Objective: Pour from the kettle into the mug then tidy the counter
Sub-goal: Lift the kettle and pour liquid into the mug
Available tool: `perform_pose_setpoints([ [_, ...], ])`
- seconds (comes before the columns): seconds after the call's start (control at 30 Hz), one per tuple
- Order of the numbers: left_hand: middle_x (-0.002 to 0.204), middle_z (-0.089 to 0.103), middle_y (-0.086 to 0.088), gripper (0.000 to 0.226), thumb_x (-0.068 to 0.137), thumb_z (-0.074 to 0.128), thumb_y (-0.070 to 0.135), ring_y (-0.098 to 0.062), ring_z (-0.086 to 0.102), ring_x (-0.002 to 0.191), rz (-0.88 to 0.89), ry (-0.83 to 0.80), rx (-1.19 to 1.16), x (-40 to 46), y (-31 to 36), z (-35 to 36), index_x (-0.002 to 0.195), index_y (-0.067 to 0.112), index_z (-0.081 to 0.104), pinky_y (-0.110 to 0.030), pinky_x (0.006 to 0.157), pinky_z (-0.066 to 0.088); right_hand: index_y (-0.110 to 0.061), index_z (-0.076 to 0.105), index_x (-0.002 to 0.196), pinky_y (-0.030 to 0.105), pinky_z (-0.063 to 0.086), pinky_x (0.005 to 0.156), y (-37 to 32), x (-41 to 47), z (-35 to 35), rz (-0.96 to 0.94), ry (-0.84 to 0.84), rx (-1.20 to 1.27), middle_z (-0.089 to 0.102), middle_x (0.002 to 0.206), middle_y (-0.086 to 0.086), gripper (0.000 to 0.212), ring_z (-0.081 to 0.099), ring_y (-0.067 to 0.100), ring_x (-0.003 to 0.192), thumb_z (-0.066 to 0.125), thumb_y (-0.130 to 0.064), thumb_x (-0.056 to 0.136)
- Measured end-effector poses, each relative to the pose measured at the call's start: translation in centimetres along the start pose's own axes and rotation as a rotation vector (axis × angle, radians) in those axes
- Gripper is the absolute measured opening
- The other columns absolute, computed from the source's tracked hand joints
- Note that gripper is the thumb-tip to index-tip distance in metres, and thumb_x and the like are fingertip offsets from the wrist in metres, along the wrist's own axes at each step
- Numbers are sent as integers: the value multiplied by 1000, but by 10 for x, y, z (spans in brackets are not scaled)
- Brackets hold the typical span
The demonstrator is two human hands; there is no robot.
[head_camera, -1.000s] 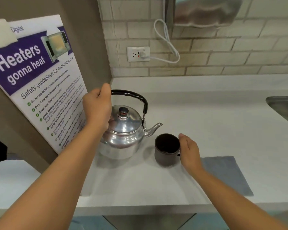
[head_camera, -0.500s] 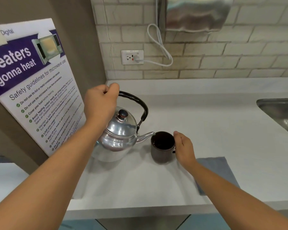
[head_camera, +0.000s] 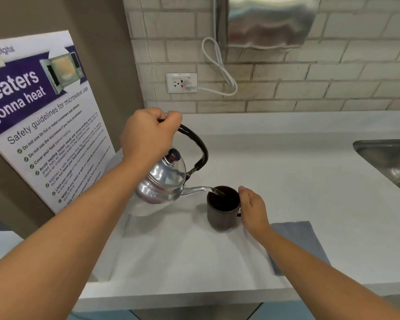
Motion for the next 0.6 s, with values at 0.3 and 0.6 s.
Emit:
perform_pose_setpoints([
  [0.3, 48, 33, 0, 35, 74, 51, 36, -19, 31, 50, 18, -27, 131, 7, 11, -1, 50, 12, 41, -27, 49, 28, -16, 28, 57, 14, 30, 43, 0, 1, 0, -5, -6, -7, 32, 51, -5, 45, 35, 3, 40, 38, -20, 100],
  [0.6, 43, 32, 1, 38, 74, 51, 39, -19, 31, 45, 58, -36, 207, 12, 21, 1, 51, 9, 44, -26, 47, 28, -18, 28, 55, 13, 28, 42, 2, 1, 0, -9, -3, 7, 31, 49, -7, 46, 32, 3, 40, 38, -20, 100],
])
Point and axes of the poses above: each hand's wrist, its own x-axis towards the middle knuckle, its own z-axis out of the palm, y = z × x, the point moved 5 cm from there along x, towards the middle knuckle
